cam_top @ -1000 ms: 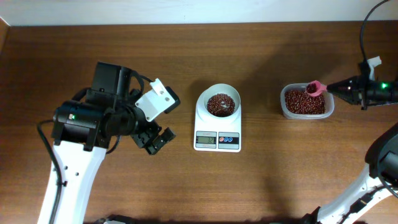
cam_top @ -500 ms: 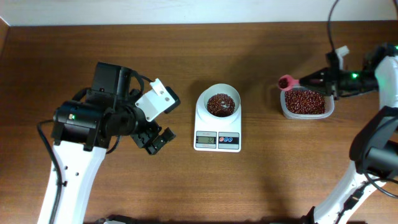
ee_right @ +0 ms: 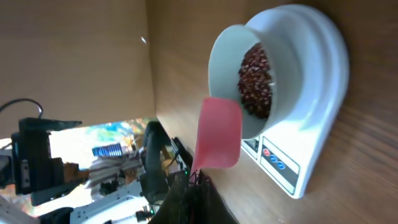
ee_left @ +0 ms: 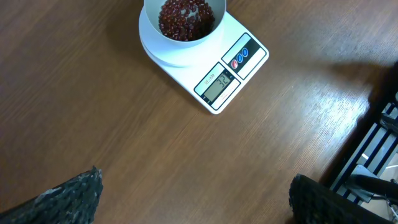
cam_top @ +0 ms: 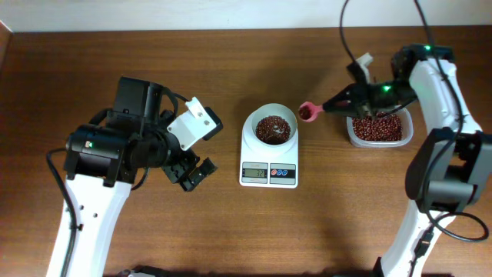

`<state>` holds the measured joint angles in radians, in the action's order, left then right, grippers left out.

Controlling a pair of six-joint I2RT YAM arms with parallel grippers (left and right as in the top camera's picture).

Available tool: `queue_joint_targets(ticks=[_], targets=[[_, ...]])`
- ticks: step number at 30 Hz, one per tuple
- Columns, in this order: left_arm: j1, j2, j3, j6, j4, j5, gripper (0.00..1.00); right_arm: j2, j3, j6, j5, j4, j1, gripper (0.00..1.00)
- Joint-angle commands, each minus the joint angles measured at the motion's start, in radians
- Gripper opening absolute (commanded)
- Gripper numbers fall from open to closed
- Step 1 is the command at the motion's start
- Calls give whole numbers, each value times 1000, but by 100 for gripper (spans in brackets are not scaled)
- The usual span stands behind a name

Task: Scoop and weigh 50g on scale
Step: 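Lift the filled scoop and carry it over the white bowl, then tip the pink scoop over the bowl to pour beans in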

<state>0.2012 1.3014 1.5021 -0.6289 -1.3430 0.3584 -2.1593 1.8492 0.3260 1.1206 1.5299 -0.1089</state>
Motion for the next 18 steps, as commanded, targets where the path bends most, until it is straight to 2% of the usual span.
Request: queue_joint_targets(ticks=[1, 7, 18], targets=[[-5, -11, 20, -15, 2, -4, 99, -6, -5, 18, 27, -17, 60, 4], [-5, -11, 20, -15, 2, -3, 99, -6, -5, 18, -97, -111, 151, 4], [-5, -11, 20, -15, 2, -4, 99, 1, 5, 9, -232, -213, 209, 4]])
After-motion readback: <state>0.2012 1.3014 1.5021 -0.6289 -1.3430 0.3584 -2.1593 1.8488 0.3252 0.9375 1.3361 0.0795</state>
